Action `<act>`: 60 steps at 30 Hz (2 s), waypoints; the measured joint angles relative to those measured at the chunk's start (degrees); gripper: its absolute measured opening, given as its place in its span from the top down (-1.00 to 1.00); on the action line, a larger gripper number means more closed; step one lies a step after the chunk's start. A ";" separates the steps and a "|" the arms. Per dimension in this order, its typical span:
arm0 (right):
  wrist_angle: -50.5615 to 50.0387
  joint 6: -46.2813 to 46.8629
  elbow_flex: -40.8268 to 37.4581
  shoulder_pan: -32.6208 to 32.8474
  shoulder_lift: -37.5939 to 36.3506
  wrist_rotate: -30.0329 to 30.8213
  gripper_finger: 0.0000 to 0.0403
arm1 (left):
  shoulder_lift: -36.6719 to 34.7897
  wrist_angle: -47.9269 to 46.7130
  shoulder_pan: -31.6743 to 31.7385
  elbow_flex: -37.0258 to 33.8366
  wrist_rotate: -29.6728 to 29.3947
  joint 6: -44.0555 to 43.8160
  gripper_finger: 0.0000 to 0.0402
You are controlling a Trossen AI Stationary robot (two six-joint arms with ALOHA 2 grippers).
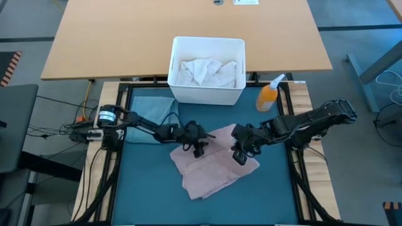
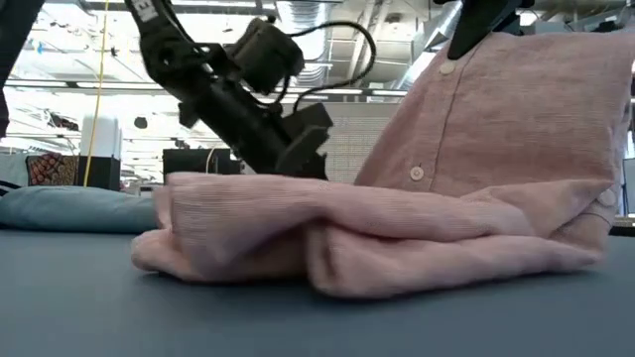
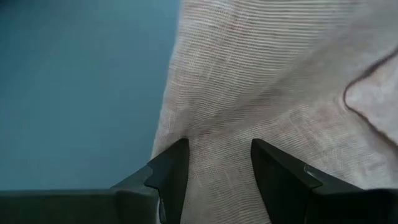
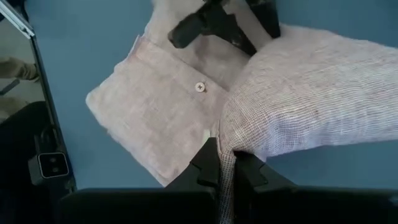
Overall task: Fold Laundry from Bin
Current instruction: Fold the pink shirt
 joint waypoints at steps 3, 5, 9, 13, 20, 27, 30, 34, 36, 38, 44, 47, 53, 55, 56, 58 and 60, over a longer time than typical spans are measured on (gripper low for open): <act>-0.02 -0.02 0.00 0.00 0.00 0.00 0.85 | 1.63 -0.39 0.66 0.80 1.92 -0.49 0.17; 0.00 -0.42 0.00 -0.37 0.00 -0.04 0.85 | 1.95 -0.35 0.66 1.14 1.98 -0.48 0.17; -0.24 -0.92 0.00 -0.42 -0.02 -0.04 0.84 | -0.94 -2.23 0.64 1.14 1.71 0.57 0.17; -0.24 -1.38 0.00 -0.72 -0.02 -0.07 0.84 | -7.87 -7.38 -0.39 1.09 -1.74 2.52 0.17; -1.73 -1.51 0.00 -0.72 -0.02 -0.07 0.84 | -16.52 -8.98 -7.26 -1.72 -9.45 0.52 0.17; -1.57 -1.26 0.00 -0.74 -0.02 -0.07 0.84 | -4.77 11.78 -17.42 -2.07 -19.16 -6.32 0.17; -1.55 -1.09 0.00 -0.91 -0.02 -0.08 0.84 | 1.88 15.04 -19.41 3.70 -20.99 -6.34 0.17; -1.61 -1.07 0.00 -1.09 -0.02 -0.09 0.84 | 9.90 8.53 -20.55 14.06 -22.52 -6.80 0.17; -1.63 -1.07 0.00 -1.45 -0.02 -0.09 0.84 | 13.28 3.95 -21.13 19.39 -22.56 -6.88 0.17; -1.62 -1.07 0.00 -1.66 -0.02 -0.11 0.84 | 16.01 -0.91 -21.74 24.28 -23.21 -6.39 0.17; -1.58 -1.10 0.00 -1.87 -0.02 -0.24 0.84 | 22.54 -11.28 -22.82 35.23 -23.89 -5.54 0.17; -1.47 -1.07 0.00 -1.86 -0.02 -0.24 0.84 | 25.01 -13.30 -22.82 39.35 -23.96 -4.65 0.17; -1.54 -1.03 -0.02 -1.84 -0.02 -0.26 0.84 | 27.28 -19.64 -22.67 44.58 -26.01 -2.58 0.17; -1.53 -1.05 -0.02 -1.84 -0.02 -0.25 0.84 | 26.36 -23.72 -22.91 44.68 -29.12 -2.79 0.17; -1.53 -1.05 -0.02 -1.84 -0.02 -0.24 0.84 | 25.63 -25.64 -23.15 44.68 -30.98 -2.86 0.17; -1.52 -1.09 -0.02 -1.84 -0.02 -0.22 0.84 | 23.75 -29.35 -23.97 44.68 -35.40 -3.15 0.17; -1.53 -1.14 -0.02 -1.86 -0.02 -0.20 0.84 | 21.99 -31.22 -25.35 44.77 -39.18 -3.64 0.17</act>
